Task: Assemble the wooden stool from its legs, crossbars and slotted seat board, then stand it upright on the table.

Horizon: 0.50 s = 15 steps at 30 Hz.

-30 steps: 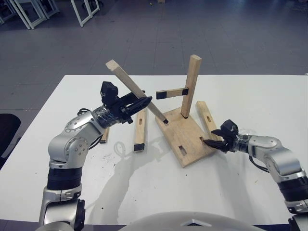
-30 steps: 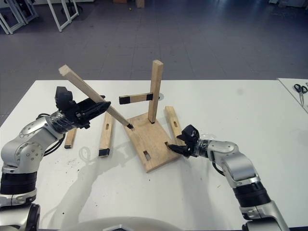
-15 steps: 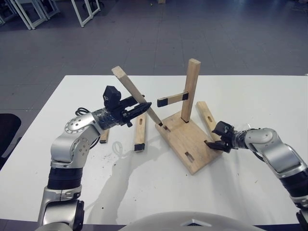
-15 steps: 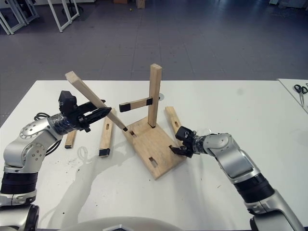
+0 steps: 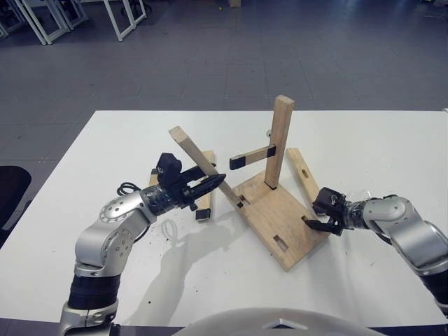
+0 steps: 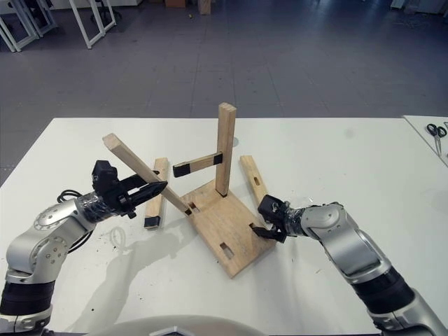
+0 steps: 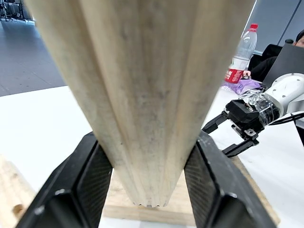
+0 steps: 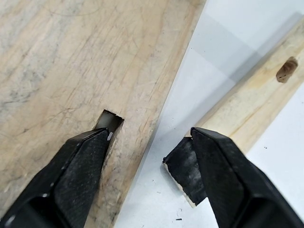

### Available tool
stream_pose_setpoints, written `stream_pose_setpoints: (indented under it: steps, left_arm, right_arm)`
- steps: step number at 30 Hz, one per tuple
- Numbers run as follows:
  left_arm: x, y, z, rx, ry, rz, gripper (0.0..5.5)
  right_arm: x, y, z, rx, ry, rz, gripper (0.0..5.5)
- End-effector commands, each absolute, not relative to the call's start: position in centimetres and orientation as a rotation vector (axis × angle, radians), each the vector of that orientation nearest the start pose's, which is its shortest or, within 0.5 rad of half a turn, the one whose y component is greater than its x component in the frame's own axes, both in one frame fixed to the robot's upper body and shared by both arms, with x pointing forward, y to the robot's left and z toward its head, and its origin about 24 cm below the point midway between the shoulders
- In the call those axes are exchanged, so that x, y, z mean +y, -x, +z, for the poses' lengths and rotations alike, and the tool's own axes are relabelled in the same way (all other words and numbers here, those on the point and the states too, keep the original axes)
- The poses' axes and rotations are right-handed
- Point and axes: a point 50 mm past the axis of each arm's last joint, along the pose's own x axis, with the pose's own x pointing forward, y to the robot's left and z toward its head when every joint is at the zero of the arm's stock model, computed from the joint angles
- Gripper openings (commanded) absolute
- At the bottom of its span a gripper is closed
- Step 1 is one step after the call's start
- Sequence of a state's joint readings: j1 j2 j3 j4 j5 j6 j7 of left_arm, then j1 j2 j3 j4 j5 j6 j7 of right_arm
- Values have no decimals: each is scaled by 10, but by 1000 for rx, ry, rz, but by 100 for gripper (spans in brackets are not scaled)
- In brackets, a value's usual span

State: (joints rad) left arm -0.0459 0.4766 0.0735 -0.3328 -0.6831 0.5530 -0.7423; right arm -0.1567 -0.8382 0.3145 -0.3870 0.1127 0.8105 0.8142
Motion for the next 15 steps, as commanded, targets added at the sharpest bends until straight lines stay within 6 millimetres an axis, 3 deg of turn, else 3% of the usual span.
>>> stream_pose_setpoints:
  steps: [1, 15]
  left_arm:
    - [169, -236, 104, 142, 255, -919, 206]
    - [178, -250, 81, 270, 146, -898, 205]
  right_arm:
    - [-192, -225, 72, 759, 598, 908, 320]
    - [-187, -225, 68, 737, 645, 914, 320]
